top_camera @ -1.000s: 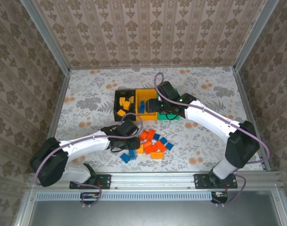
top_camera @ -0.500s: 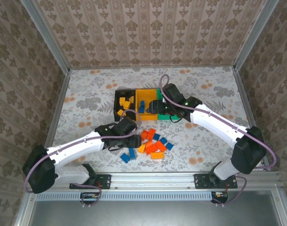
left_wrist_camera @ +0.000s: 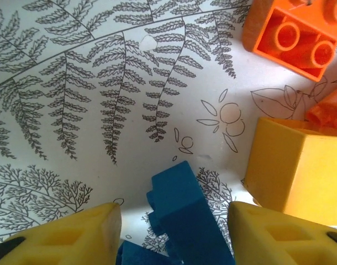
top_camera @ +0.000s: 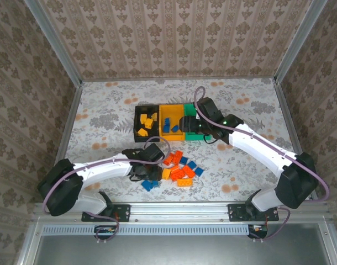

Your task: Sort the legos into containers by color

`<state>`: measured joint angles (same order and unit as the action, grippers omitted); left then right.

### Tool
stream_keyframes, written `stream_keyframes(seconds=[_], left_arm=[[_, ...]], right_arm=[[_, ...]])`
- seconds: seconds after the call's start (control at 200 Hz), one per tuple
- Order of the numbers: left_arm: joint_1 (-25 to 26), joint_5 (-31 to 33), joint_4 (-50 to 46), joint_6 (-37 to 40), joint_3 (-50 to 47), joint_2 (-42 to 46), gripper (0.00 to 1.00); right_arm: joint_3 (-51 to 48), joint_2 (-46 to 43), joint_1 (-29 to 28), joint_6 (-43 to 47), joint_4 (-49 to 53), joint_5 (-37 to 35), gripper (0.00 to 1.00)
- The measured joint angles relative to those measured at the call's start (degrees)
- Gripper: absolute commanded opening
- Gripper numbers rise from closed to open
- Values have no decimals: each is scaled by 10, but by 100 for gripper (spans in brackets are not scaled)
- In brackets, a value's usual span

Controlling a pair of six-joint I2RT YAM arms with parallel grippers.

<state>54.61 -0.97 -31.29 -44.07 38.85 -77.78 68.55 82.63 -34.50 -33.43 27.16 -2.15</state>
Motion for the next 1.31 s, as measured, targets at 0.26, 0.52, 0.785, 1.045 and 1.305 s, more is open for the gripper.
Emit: stream_keyframes(seconds=[0.26,0.52,0.785,1.045,1.305], left_arm=[[13,-3,7,0,0,-15,26],[15,12,-17,2,49,-14,18],[-59,58,-27,66,252,-52,18],[-121,117,-8,132,456,-241,17],[-134,151,-29,157,579,-389,33]], right_arm=[[-7,-11,16,-4,0,0,77],[-33,-31,29,-13,0,0,77],[-69,-85,44,-16,0,0,77],[-110,-109,59,-20,2,0,77],[-138,-123,60,-24,3,2,78]])
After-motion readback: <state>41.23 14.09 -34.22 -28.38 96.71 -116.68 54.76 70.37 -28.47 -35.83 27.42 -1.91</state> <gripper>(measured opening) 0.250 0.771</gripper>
